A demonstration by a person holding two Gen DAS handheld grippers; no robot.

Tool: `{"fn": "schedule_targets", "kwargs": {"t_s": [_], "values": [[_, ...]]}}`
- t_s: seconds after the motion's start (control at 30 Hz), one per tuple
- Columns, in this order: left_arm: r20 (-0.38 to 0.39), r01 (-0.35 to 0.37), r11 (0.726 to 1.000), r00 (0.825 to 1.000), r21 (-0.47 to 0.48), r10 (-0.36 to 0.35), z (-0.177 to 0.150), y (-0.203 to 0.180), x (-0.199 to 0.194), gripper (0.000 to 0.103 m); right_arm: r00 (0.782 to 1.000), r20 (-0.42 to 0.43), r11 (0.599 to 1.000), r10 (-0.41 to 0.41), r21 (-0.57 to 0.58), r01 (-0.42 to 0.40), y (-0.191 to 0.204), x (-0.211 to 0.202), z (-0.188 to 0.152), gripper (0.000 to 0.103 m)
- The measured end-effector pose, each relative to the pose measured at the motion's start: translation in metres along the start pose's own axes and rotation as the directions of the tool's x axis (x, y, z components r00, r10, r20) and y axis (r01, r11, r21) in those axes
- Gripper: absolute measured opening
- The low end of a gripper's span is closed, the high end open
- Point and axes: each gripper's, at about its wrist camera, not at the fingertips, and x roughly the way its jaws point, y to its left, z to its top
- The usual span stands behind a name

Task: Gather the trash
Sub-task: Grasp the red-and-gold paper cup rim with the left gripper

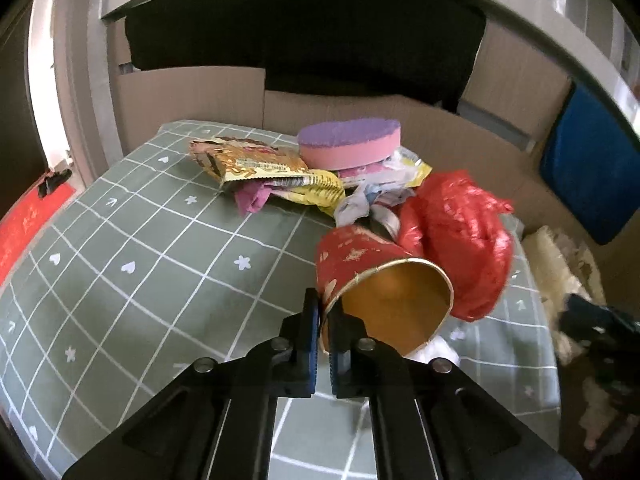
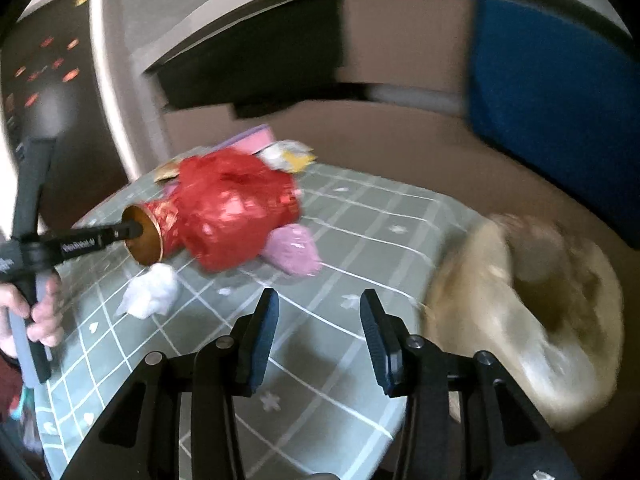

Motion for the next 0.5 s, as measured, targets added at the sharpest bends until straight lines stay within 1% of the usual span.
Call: {"fn": "schedule_targets", "kwargs": {"t_s": [0.07, 0.13, 0.27, 0.33, 0.37, 0.4, 0.47, 0.5], "values": [[0.01, 0.012, 1.0, 1.0, -0.006, -0.012, -0.002, -0.004, -0.007, 0.004, 0.999, -0.017, 0.999, 0.032, -0.014, -0.032, 0.001, 0.015, 0.006, 0.04], [0.018, 0.022, 1.0, 1.0, -0.017, -0.022, -0.005, -0.006, -0.012, 0.004, 0.999, -0.03, 0.999, 0.045, -0.018, -0.045, 0.001, 0.03, 0.013, 0.04], [0.015, 0.033, 0.999, 0.999, -0.021, -0.033, -0.008, -0.008, -0.015, 0.004, 0.998, -0.049, 0.999, 0.031, -0.024, -0.032, 0.0, 0.06, 0.028, 0.04], [0.009, 0.041, 0.999, 0.999, -0.025, -0.041, -0.007, -0.008, -0.014, 0.004, 0.997, -0.075, 0.999, 0.034, -0.031, -0.036, -0.002, 0.075, 0.033, 0.04], [0.006, 0.048, 0.998, 0.999, -0.029, -0.048, -0.006, -0.008, -0.014, 0.004, 0.994, -0.088, 0.997, 0.069, -0.021, -0.071, -0.004, 0.08, 0.034, 0.039], [0.008, 0.05, 0.998, 0.999, -0.032, -0.05, -0.005, -0.007, -0.015, 0.004, 0.99, -0.101, 0.995, 0.096, -0.005, -0.097, -0.006, 0.084, 0.035, 0.031], [0.016, 0.046, 0.998, 0.999, -0.034, -0.045, -0.003, -0.007, -0.018, 0.004, 0.989, -0.099, 0.994, 0.11, 0.019, -0.109, -0.009, 0.081, 0.035, 0.032], [0.021, 0.044, 0.998, 0.999, -0.036, -0.044, -0.002, -0.006, -0.02, 0.004, 0.989, -0.085, 0.992, 0.121, 0.029, -0.119, -0.011, 0.075, 0.034, 0.026]]}}
